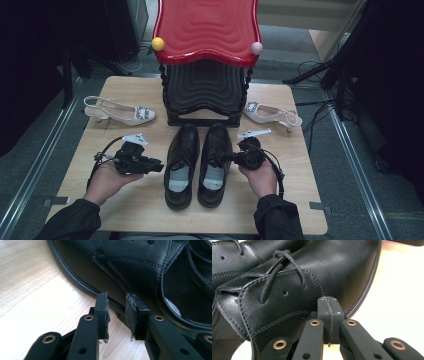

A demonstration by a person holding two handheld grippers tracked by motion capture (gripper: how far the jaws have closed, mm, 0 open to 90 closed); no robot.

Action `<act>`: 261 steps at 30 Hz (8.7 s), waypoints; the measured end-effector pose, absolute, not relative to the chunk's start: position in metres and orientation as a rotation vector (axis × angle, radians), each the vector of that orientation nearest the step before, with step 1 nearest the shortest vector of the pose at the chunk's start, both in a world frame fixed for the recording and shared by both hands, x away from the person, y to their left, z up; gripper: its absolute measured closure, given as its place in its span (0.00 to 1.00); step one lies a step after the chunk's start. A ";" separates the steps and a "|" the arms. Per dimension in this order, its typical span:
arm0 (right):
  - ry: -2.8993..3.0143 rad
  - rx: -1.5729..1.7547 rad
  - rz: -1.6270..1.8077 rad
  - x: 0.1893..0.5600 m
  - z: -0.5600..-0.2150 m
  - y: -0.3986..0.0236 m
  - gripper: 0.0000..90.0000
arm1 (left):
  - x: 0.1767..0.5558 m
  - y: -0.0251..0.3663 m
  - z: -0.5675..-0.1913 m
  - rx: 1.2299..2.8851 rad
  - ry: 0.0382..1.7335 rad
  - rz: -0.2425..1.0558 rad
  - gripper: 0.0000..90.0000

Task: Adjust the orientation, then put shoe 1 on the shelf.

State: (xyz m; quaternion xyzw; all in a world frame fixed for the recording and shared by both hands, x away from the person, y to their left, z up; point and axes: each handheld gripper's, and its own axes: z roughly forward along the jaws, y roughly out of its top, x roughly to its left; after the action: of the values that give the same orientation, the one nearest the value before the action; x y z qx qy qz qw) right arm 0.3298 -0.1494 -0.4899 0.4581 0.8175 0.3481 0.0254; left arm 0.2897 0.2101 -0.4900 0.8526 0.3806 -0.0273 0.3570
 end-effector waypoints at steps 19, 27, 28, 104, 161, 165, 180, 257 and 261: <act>2.517 1.431 1.076 0.339 -0.490 -0.146 1.00 | 0.280 0.186 -0.494 2.195 0.935 -0.134 1.00; 2.481 1.455 1.123 0.341 -0.484 -0.153 1.00 | 0.270 0.169 -0.497 2.194 0.879 -0.187 1.00; 2.479 1.450 1.124 0.341 -0.483 -0.153 1.00 | 0.268 0.166 -0.498 2.194 0.871 -0.196 1.00; 2.773 1.205 0.993 0.290 -0.471 -0.102 0.66 | 0.295 0.219 -0.457 2.129 0.944 -0.091 0.39; 2.883 1.314 1.014 0.304 -0.449 -0.134 0.92 | 0.282 0.237 -0.432 2.122 0.946 -0.070 0.43; 2.883 1.310 1.025 0.300 -0.443 -0.137 0.92 | 0.283 0.240 -0.423 2.115 0.946 -0.067 0.46; 2.817 1.345 1.134 0.302 -0.406 -0.153 0.92 | 0.285 0.243 -0.415 2.123 0.938 -0.065 0.45; 1.803 1.875 1.281 0.436 -0.382 -0.044 0.80 | 0.293 0.229 -0.442 2.165 0.857 -0.137 0.45; 1.813 1.852 1.266 0.435 -0.383 -0.042 0.77 | 0.293 0.229 -0.442 2.164 0.859 -0.140 0.45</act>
State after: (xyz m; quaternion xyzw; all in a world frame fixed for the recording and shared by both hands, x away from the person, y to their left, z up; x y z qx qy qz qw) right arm 0.4353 -0.0421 -0.3831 0.6368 0.6234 0.4354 0.1281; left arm 0.2931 0.2287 -0.4418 0.8529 0.3386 -0.0553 0.3934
